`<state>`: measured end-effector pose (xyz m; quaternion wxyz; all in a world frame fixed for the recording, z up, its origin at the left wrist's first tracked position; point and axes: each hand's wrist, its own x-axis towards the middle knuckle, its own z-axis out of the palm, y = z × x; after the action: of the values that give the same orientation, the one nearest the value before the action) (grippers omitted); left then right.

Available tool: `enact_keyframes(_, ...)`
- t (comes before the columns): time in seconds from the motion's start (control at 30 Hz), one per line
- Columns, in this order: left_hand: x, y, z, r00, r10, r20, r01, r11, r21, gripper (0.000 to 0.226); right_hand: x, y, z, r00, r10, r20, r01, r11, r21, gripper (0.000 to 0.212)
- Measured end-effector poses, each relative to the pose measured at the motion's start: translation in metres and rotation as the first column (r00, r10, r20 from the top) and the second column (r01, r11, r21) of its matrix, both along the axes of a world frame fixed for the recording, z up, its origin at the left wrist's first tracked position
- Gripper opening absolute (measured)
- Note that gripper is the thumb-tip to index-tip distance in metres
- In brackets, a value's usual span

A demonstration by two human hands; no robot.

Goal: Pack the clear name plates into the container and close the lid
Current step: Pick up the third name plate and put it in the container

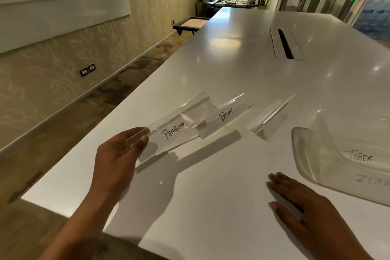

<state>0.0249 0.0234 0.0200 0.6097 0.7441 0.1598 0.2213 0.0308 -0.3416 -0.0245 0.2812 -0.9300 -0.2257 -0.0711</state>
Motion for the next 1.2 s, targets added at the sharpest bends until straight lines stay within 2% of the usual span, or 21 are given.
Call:
enact_keyframes(0.3, -0.021, -0.026, 0.000, 0.981, -0.195, -0.010, 0.195, 0.981, -0.027, 0.026, -0.004, 0.001, 0.010, 0.999, -0.015, -0.051, 0.017, 0.999, 0.036, 0.047)
enact_keyframes(0.5, -0.018, -0.046, 0.010, 0.937, -0.342, -0.074, 0.347, 0.935, 0.075, 0.020, -0.004, -0.004, 0.033, 0.986, -0.106, -0.127, 0.140, 0.943, 0.301, 0.056)
enact_keyframes(0.63, -0.016, -0.060, 0.018, 0.897, -0.434, -0.079, 0.441, 0.887, 0.135, 0.027, -0.004, -0.008, 0.044, 0.946, 0.055, -0.319, 0.178, 0.734, 0.655, 0.078)
enact_keyframes(0.7, -0.015, -0.068, 0.022, 0.876, -0.478, -0.066, 0.482, 0.866, 0.132, 0.031, -0.006, -0.010, 0.049, 0.938, 0.076, -0.338, 0.201, 0.674, 0.711, 0.077)
enact_keyframes(0.8, -0.012, -0.079, 0.028, 0.849, -0.526, -0.049, 0.528, 0.839, 0.135, 0.023, -0.009, -0.013, 0.057, 0.931, 0.085, -0.354, 0.240, 0.589, 0.772, 0.072)
enact_keyframes(0.93, -0.010, -0.092, 0.036, 0.819, -0.573, -0.012, 0.571, 0.814, 0.108, 0.028, -0.012, -0.023, 0.061, 0.928, 0.148, -0.342, 0.228, 0.499, 0.836, 0.079)
enact_keyframes(1.07, -0.008, -0.102, 0.042, 0.811, -0.585, 0.007, 0.580, 0.805, 0.122, 0.023, -0.013, -0.028, 0.063, 0.931, 0.176, -0.320, 0.241, 0.365, 0.899, 0.080)
enact_keyframes(1.2, -0.009, -0.111, 0.048, 0.801, -0.598, 0.027, 0.587, 0.793, 0.162, 0.031, -0.018, -0.030, 0.069, 0.933, 0.205, -0.295, 0.253, 0.207, 0.945, 0.070)
